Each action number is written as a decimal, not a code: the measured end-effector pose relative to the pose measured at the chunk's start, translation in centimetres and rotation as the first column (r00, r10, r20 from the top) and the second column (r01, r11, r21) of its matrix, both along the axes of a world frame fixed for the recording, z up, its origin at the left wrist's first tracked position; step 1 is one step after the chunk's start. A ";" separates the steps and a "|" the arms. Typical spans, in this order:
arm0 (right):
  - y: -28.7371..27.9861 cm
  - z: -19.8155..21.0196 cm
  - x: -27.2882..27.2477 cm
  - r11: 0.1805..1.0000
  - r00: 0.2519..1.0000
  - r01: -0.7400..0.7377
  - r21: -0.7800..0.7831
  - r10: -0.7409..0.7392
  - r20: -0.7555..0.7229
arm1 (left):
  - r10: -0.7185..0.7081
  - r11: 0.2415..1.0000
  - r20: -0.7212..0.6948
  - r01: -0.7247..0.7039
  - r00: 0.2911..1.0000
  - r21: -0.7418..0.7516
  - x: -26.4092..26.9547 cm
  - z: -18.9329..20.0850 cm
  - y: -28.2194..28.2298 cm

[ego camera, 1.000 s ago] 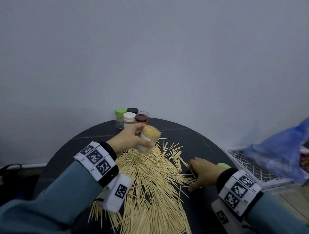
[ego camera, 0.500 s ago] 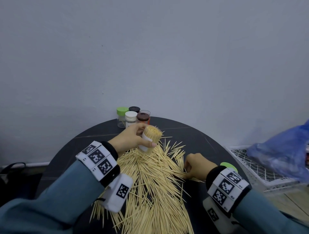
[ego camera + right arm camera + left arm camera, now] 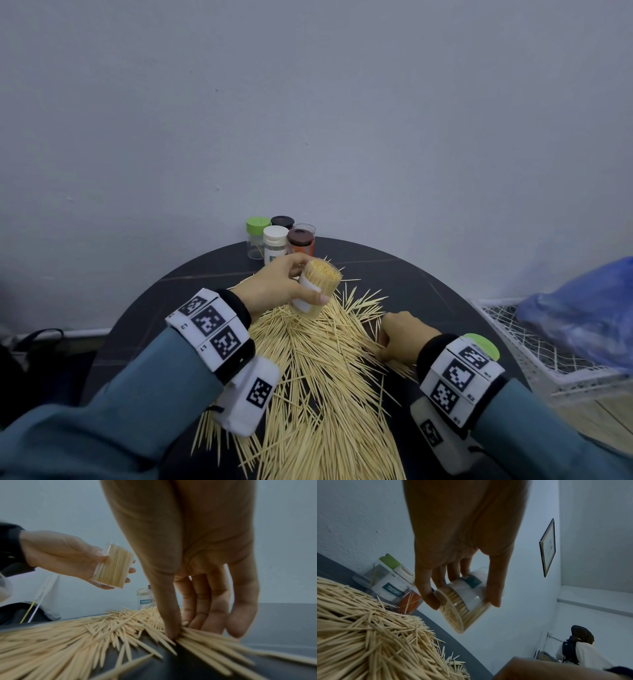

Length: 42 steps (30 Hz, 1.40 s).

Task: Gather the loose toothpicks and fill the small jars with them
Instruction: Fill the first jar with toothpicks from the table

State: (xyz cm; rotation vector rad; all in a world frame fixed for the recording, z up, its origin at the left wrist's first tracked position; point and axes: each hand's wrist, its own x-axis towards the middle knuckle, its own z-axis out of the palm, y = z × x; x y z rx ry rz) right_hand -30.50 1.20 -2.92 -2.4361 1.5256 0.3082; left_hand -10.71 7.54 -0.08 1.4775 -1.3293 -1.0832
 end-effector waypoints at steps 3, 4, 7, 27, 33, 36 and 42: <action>0.0 -0.1 0.8 0.999 0.999 -0.039 0.022 0.040 -0.028 | -0.004 1.000 0.007 0.004 1.000 -0.001 0.0 -0.1 0.0; -0.1 -0.1 1.0 0.998 0.998 -0.048 0.032 0.049 -0.038 | -0.002 1.000 0.007 0.002 1.000 0.000 0.0 -0.1 0.0; -0.3 0.3 1.5 0.996 0.994 -0.079 0.049 0.082 -0.065 | 0.001 1.000 0.003 -0.001 1.000 -0.003 0.1 -0.2 -0.1; -3.1 3.1 2.3 0.892 0.951 -0.123 0.436 -0.020 0.308 | -0.091 0.995 0.068 0.094 0.994 -0.044 0.7 -0.6 -0.2; -3.2 3.7 2.3 0.920 0.928 -0.163 0.357 0.021 0.371 | -0.106 0.993 0.099 0.111 0.989 -0.047 0.5 -0.5 -0.1; -3.5 4.2 2.1 0.937 0.858 -0.171 0.304 -0.010 0.514 | -0.052 0.998 0.056 0.053 0.997 -0.022 0.6 -0.6 -0.2; -3.6 5.5 2.5 0.988 0.452 -0.124 0.092 -0.026 0.891 | -0.001 0.999 -0.006 0.001 1.000 0.037 0.6 -0.7 -0.3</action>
